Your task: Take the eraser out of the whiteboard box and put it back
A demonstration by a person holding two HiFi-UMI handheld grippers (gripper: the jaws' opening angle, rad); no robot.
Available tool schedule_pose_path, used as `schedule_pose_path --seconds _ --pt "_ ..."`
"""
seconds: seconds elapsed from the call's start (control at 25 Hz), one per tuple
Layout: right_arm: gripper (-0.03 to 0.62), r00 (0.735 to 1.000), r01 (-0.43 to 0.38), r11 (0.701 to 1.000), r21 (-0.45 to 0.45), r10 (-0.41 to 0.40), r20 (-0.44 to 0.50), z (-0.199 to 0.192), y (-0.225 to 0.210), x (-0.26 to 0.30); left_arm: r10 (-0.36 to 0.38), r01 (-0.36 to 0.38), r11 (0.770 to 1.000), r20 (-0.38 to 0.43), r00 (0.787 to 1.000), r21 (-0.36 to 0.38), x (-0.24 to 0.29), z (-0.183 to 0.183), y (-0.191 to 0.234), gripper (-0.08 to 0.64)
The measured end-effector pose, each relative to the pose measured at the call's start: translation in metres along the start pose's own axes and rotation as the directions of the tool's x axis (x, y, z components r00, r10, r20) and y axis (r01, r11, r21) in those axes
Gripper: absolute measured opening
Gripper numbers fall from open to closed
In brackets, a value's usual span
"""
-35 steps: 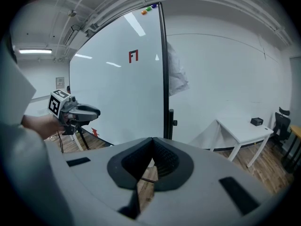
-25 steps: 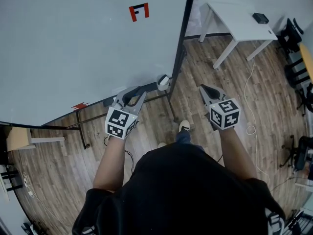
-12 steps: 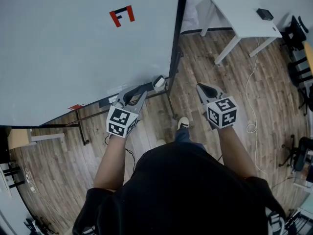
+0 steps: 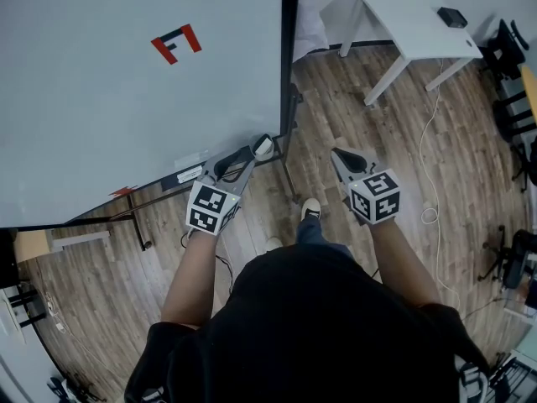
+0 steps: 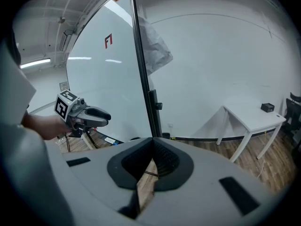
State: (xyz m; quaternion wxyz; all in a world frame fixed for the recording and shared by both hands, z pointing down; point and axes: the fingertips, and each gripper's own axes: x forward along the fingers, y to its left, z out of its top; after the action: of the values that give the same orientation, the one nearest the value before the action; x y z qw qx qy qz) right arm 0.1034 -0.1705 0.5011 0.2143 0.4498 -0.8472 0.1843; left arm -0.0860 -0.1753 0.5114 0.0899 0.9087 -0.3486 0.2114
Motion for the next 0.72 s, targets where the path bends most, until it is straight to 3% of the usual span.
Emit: schedule_pose_path --seconds 0.72 --pt "-0.007 0.997 -0.016 0.999 0.036 0.019 -0.069 -0.032 -0.033 0.015 -0.036 0.036 0.999 -0.125 0.991 -0.004 0.061 -0.028 0.001 0.153"
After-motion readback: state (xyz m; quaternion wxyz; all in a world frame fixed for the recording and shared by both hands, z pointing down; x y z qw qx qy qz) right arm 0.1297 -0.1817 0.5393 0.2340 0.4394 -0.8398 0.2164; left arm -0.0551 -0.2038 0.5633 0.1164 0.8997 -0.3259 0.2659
